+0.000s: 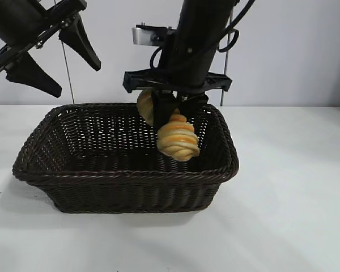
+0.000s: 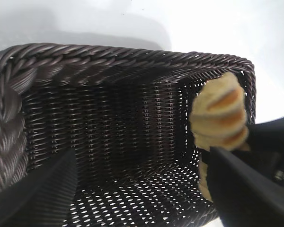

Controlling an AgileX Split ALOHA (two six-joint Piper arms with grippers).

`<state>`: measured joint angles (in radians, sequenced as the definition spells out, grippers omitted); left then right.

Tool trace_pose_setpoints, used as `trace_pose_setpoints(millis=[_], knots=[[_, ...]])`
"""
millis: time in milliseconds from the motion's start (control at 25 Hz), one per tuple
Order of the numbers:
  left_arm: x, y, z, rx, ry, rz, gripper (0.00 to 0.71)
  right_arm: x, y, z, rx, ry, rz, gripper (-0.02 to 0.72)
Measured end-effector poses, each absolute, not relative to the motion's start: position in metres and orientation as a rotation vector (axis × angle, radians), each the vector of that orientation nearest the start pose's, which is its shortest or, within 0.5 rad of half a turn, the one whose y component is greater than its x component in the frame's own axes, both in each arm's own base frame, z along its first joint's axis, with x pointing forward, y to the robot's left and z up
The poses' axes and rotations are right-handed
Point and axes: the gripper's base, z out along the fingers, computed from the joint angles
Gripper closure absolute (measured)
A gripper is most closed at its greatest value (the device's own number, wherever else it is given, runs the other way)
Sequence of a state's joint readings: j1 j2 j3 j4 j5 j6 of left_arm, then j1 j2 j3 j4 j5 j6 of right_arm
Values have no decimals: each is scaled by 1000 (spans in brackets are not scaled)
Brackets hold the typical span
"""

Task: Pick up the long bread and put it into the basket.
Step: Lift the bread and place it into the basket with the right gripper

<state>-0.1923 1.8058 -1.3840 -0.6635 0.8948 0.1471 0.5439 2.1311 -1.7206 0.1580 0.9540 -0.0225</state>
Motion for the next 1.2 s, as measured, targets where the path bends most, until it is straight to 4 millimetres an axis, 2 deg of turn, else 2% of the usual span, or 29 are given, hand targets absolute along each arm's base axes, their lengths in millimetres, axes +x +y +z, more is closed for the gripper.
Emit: trace_pose_setpoints(millis=[160, 240, 360, 480, 720, 880, 1200], knots=[[367, -116, 256, 6, 2709, -827, 160, 383, 245, 197, -701, 2789, 313, 449], [367, -116, 256, 6, 2709, -827, 160, 383, 245, 197, -700, 2789, 314, 367], [367, -116, 256, 6, 2709, -827, 160, 383, 245, 197, -700, 2789, 314, 178], [367, -116, 256, 6, 2709, -827, 160, 383, 245, 197, -706, 2787, 313, 110], [367, -116, 256, 6, 2709, -827, 160, 382, 245, 197, -711, 2799, 310, 92], [366, -116, 255, 11, 2718, -832, 160, 382, 246, 205, -724, 2810, 309, 92], [365, -117, 255, 16, 2728, -836, 160, 388, 247, 254, -770, 2778, 280, 92]])
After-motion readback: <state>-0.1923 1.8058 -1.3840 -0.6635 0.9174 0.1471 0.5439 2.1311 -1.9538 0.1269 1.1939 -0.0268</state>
